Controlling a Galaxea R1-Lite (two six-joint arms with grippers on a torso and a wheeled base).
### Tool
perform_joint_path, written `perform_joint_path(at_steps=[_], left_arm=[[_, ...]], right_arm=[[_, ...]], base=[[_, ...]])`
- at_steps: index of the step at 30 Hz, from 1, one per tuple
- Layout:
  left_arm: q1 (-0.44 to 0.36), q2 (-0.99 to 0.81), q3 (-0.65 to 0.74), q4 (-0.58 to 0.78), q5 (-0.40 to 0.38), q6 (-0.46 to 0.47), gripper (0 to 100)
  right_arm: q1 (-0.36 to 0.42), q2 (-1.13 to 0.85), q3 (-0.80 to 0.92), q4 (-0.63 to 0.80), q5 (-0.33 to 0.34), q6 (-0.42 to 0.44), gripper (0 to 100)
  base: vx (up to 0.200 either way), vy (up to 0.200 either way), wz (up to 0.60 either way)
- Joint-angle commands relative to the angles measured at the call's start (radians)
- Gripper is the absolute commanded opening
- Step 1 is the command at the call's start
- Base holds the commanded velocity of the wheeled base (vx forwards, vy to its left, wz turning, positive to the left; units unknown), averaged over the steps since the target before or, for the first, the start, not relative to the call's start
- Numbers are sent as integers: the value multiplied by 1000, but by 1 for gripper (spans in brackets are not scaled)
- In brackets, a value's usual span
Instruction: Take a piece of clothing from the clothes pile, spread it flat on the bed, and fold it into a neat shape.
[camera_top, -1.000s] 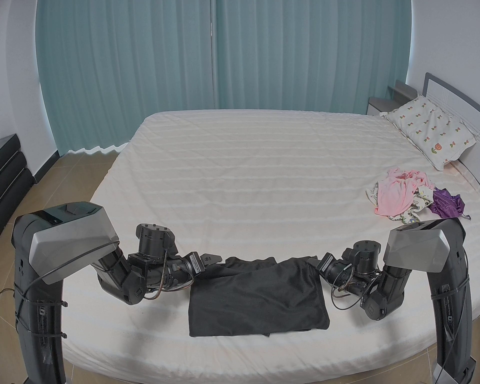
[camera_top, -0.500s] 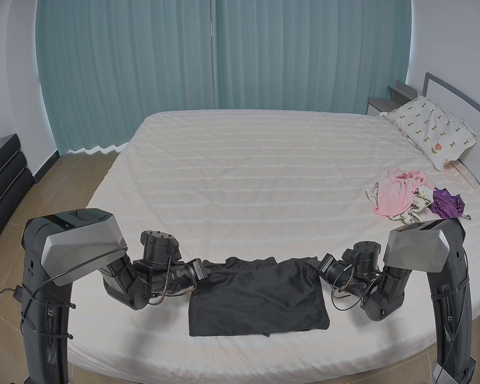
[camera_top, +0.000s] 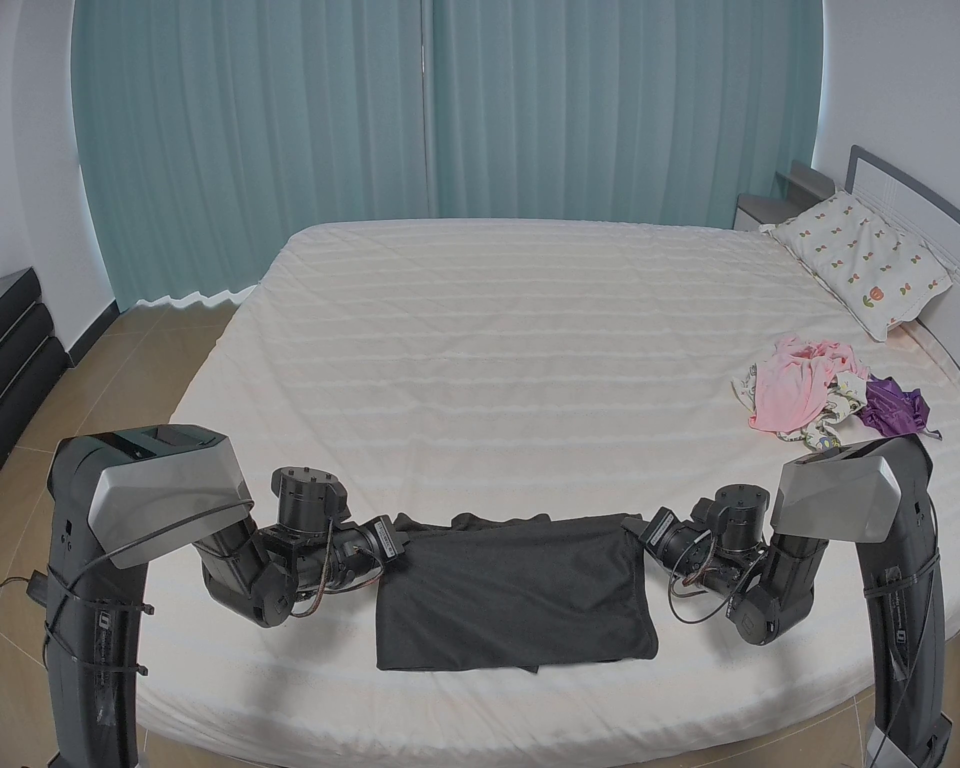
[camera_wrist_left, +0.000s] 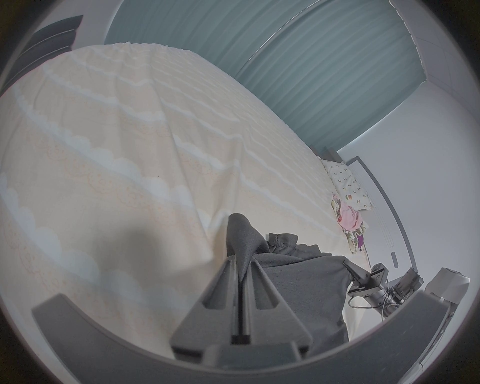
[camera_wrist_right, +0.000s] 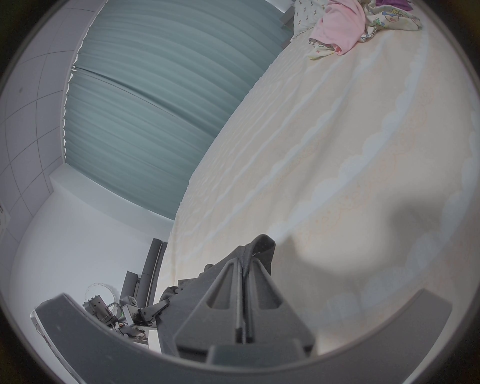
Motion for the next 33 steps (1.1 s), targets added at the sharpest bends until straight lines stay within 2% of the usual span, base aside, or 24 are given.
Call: perform_joint_path(at_steps=[1,12,23,24,33], left_arm=[[13,4,6,-1,-1,-1,0],[15,17,-7,-1,1,-1,0],[15,17,-7,-1,1,-2,0],[13,17,-7,-1,1,-2,100],[15,18,-5,-3,1,-1,100]], right_arm=[[-13,0,1,1,-1,0,0],[-15,22,-28,-1,-3,-9,0],[-16,46,-51,10,-4,-54,0],[-16,48,-51,10,-4,-55,100],[-16,54,-53,-4,-4,-55,100]], base=[[0,0,0],[0,0,0],[0,0,0],[0,0,0],[0,0,0]])
